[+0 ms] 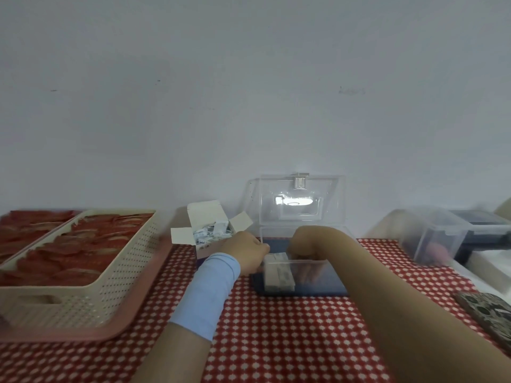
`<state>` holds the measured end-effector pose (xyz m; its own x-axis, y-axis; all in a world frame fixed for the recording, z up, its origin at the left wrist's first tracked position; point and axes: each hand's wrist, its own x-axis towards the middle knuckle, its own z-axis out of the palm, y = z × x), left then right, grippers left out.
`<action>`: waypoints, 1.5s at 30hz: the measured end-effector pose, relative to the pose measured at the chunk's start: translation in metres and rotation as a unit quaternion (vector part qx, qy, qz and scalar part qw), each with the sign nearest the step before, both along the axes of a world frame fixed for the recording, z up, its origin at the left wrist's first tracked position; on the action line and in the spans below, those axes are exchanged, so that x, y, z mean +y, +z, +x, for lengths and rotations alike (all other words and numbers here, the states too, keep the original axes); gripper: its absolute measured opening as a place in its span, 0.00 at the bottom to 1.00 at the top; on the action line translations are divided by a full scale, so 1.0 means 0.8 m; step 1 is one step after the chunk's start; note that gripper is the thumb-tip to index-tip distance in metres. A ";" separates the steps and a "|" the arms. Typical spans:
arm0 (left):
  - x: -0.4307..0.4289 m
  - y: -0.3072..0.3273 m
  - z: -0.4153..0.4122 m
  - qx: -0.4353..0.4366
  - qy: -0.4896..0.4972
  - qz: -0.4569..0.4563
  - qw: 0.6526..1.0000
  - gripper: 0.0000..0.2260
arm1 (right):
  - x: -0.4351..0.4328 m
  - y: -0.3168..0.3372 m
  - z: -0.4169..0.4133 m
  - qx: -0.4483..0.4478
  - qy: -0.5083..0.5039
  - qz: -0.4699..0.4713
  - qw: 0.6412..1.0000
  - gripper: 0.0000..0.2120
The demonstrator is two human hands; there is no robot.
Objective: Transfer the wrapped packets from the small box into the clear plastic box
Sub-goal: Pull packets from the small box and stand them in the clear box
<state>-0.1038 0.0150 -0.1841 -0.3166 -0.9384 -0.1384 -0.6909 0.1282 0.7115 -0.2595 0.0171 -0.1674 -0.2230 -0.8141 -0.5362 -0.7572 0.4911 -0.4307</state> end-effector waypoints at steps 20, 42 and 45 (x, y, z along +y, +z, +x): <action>-0.033 0.026 0.145 -0.075 0.069 -0.166 0.981 0.11 | 0.013 0.047 0.092 0.059 0.168 -0.414 0.893 0.10; -0.042 0.016 0.133 0.115 0.070 -0.243 0.961 0.08 | -0.034 0.010 0.126 -0.007 0.153 -0.520 0.840 0.06; -0.052 0.010 0.128 0.213 0.123 -0.261 0.934 0.03 | -0.035 0.014 0.125 -0.111 0.117 -0.539 0.827 0.08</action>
